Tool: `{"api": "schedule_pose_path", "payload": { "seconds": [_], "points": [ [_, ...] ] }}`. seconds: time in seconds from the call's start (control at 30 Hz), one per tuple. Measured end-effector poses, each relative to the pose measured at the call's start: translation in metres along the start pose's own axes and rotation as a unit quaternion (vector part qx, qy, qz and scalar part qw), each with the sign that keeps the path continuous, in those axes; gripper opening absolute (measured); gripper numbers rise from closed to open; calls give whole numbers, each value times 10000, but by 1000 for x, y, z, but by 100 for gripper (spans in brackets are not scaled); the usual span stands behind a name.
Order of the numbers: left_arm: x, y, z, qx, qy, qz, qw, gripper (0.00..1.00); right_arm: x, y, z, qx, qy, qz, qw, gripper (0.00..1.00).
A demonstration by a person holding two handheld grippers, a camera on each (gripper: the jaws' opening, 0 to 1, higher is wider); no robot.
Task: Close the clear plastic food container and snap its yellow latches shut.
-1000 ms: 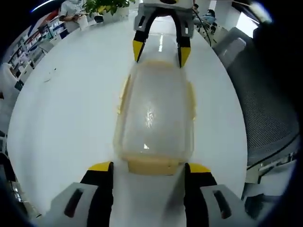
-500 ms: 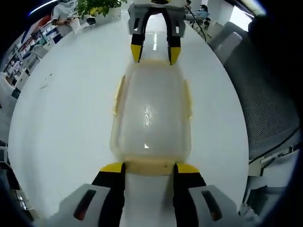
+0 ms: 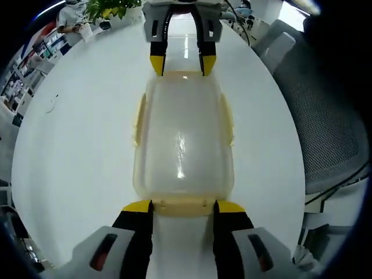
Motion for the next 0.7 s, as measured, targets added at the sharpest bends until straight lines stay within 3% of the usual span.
{"api": "schedule_pose_path", "payload": {
  "seconds": [0.3,0.4,0.5,0.7],
  "points": [
    [-1,0,0,-38,-98,20,9999,35,0,2,-2,39,-180,-23,9998,39],
    [-2,1,5,-175,218,-17,9996,35,0,2,-4,70,-329,-19,9994,38],
    [-3,3,7,-189,329,-37,9993,34,1,3,-5,36,-422,-24,9991,38],
    [-2,2,3,-208,167,-54,9996,34,1,5,-4,17,-417,-42,9991,37]
  ]
}}
Point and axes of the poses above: the point that each gripper's makers call its tool centre point, and the gripper's own axes: x roughly forward along the fingers, y roughly to its right, z roughly out of its underside, the point moved 6 cm from there along -x, roughly backward along the fingers, and after that the axes turned 3 degrees about -y, right-handed, at the moved point
